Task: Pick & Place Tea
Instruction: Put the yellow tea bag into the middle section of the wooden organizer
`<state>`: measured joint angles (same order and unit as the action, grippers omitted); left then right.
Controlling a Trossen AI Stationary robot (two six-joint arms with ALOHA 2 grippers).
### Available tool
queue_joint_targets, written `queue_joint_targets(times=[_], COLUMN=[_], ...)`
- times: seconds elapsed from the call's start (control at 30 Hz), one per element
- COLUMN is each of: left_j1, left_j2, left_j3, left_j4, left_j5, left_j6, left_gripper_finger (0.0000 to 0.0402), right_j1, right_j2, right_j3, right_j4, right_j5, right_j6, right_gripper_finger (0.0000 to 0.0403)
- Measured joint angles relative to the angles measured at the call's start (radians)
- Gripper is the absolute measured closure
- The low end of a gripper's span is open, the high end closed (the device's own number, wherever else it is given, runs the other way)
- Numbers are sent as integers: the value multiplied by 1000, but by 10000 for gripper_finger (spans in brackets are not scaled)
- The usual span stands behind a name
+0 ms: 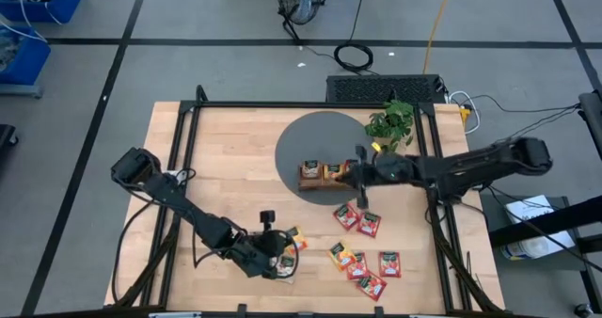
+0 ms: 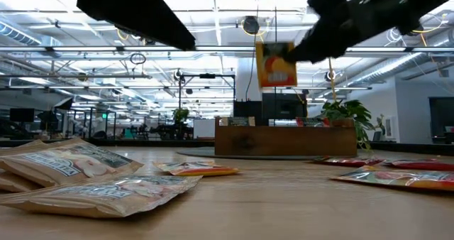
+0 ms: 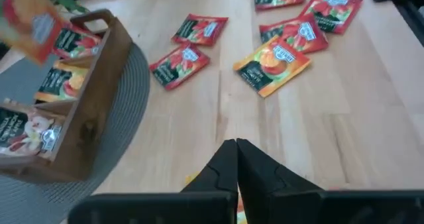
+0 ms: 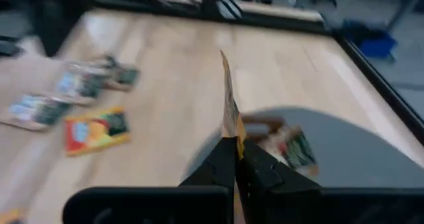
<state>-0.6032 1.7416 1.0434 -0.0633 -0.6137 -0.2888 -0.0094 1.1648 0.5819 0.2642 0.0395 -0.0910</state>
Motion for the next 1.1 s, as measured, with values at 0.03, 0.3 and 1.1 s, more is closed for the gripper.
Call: queue_joint_targets(times=[0.03, 0.3, 1.1], left_j1=[2, 24, 34], left_j2=[0, 0, 0], left_j3=[-13, -94, -108], left_j4=[6, 82, 90], left_j5=[1, 12, 37], left_j6=[-2, -35, -38], left_gripper_finger=[398, 389, 387], right_j1=[-30, -184, -226], right_j2=[11, 134, 56], right_j3=[0, 0, 33], right_j4=[-2, 21, -140], right_j5=[-21, -124, -120], right_j6=[3, 91, 97], right_gripper_finger=[403, 403, 403])
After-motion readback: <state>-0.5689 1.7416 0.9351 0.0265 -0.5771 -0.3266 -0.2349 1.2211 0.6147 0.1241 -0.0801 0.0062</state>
